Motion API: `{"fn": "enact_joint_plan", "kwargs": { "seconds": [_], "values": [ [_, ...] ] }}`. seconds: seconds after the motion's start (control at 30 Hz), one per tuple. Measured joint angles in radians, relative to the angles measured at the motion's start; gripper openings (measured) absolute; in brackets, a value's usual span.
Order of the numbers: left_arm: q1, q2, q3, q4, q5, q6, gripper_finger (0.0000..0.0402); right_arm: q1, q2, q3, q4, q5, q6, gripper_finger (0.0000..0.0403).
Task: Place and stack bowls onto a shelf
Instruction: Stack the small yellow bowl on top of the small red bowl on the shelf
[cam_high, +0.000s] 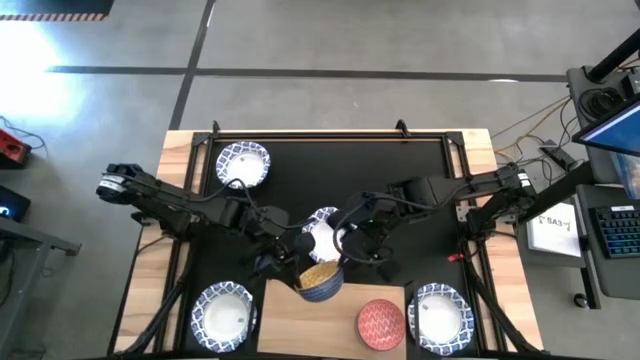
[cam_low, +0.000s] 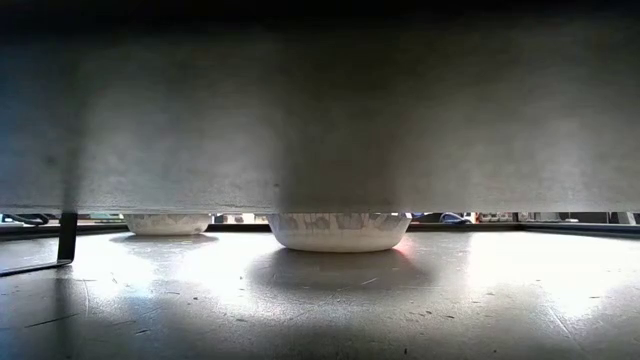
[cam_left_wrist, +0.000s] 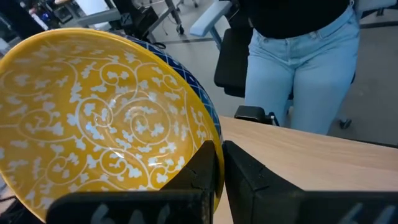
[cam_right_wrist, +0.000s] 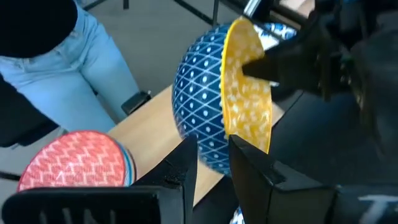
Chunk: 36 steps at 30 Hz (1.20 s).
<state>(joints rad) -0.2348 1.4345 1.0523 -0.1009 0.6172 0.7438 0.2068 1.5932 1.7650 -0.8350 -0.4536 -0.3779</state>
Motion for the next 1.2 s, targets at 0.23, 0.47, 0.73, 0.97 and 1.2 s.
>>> {"fn": "enact_joint_plan", "kwargs": {
  "seconds": [0.23, 0.47, 0.73, 0.97, 1.2],
  "values": [
    [0.000, 0.000, 0.000, 0.006, 0.039, 0.044, 0.0003, 0.001, 0.000, -0.002, 0.064, -0.064, 0.008, 0.0082],
    [0.000, 0.000, 0.000, 0.015, 0.043, 0.075, 0.0003, 0.001, 0.008, -0.003, 0.089, -0.074, 0.018, 0.0082],
    [-0.001, 0.003, 0.000, 0.014, 0.080, 0.057, 0.0003, 0.003, 0.019, -0.004, 0.078, -0.077, 0.011, 0.0062],
    [-0.005, 0.003, 0.000, 0.014, 0.081, 0.061, 0.0003, 0.002, 0.019, -0.004, 0.085, -0.071, 0.075, 0.0069],
    [-0.005, 0.003, 0.000, 0.015, 0.081, 0.087, 0.0003, 0.002, 0.019, -0.004, 0.085, -0.071, 0.025, 0.0124]
  ]
}}
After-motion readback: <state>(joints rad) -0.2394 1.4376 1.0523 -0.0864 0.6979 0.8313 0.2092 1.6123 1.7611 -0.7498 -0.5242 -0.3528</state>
